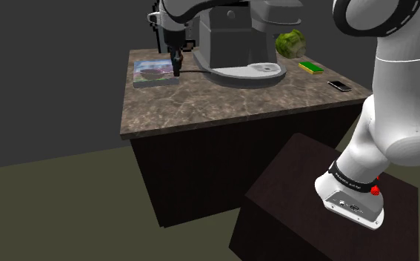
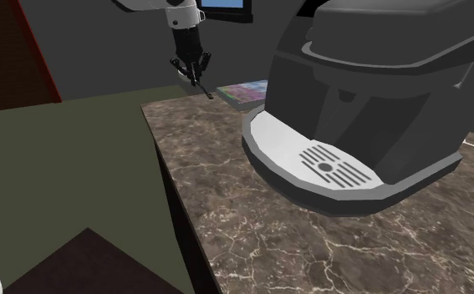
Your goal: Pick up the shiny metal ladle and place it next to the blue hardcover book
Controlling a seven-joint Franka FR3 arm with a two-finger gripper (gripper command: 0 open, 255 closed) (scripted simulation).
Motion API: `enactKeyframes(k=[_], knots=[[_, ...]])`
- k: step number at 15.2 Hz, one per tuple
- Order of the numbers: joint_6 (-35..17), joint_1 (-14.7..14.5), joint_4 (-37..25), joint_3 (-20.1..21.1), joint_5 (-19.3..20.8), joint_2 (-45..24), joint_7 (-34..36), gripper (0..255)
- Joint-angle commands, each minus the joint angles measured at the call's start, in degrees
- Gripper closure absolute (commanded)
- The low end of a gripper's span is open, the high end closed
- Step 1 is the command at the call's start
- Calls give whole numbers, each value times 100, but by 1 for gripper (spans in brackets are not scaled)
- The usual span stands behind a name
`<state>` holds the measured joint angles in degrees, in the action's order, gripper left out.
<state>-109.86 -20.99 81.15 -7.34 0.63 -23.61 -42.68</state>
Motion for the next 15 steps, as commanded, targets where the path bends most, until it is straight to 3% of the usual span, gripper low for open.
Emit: enactKeyframes(k=[1,15], knots=[[-76,-13,-22,10,-5,-99,29,255],[-1047,-16,732,23,-18,-317,60,255]])
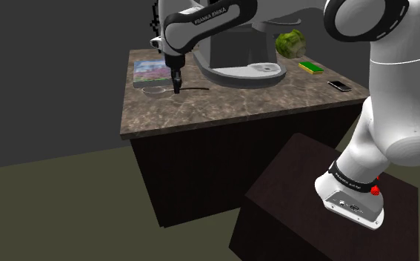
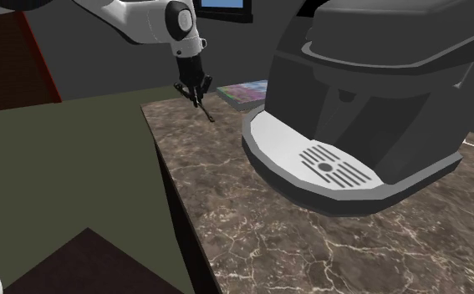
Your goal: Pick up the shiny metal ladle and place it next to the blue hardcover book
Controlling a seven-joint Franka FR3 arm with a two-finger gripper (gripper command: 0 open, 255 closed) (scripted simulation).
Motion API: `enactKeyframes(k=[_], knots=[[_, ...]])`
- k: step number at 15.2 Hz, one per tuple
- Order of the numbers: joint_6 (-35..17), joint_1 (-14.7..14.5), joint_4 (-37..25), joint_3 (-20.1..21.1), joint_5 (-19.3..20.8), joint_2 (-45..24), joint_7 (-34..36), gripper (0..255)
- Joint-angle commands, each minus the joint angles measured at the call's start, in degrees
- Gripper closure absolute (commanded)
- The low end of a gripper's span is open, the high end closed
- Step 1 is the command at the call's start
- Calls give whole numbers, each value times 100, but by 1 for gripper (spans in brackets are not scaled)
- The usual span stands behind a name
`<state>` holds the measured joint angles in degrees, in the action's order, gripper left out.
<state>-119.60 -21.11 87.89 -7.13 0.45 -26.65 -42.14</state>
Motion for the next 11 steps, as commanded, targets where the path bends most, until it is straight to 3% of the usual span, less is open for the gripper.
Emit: enactKeyframes(k=[1,10,11], knots=[[-139,-3,100,3,-2,-37,8,255],[-263,-2,175,6,-6,-87,11,255],[-263,-2,175,6,-6,-87,11,0]])
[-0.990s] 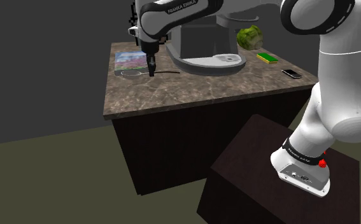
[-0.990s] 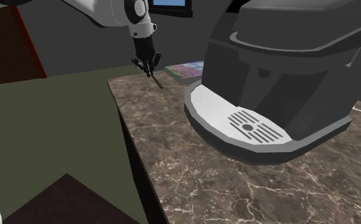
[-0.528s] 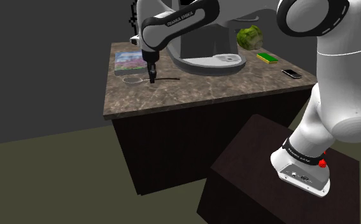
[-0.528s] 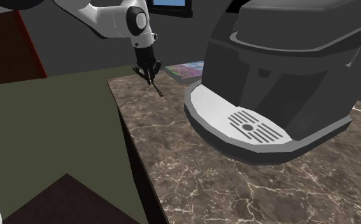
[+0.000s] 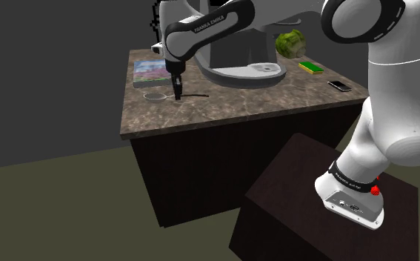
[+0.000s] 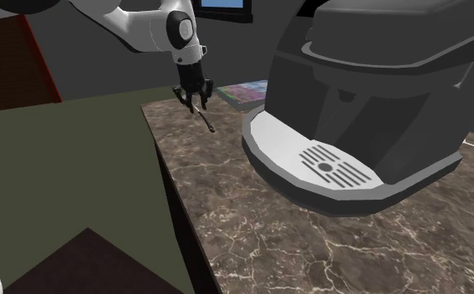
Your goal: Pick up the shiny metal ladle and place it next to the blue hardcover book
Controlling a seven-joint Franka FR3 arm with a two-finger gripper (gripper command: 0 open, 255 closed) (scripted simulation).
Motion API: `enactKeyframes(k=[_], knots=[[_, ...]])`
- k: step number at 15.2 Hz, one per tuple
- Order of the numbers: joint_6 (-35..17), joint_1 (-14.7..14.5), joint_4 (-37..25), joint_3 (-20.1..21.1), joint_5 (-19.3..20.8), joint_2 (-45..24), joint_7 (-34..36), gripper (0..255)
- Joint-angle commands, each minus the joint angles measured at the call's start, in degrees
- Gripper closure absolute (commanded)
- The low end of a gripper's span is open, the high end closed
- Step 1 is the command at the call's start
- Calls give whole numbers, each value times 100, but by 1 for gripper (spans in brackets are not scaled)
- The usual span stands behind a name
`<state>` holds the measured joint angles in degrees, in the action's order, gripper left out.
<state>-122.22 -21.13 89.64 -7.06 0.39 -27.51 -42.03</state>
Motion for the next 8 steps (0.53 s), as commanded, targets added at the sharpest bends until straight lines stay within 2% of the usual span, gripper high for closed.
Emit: enactKeyframes(k=[1,5,8], knots=[[0,0,0,0,0,0,0,0],[0,0,0,0,0,0,0,0],[455,-28,-214,-8,25,242,14,0]])
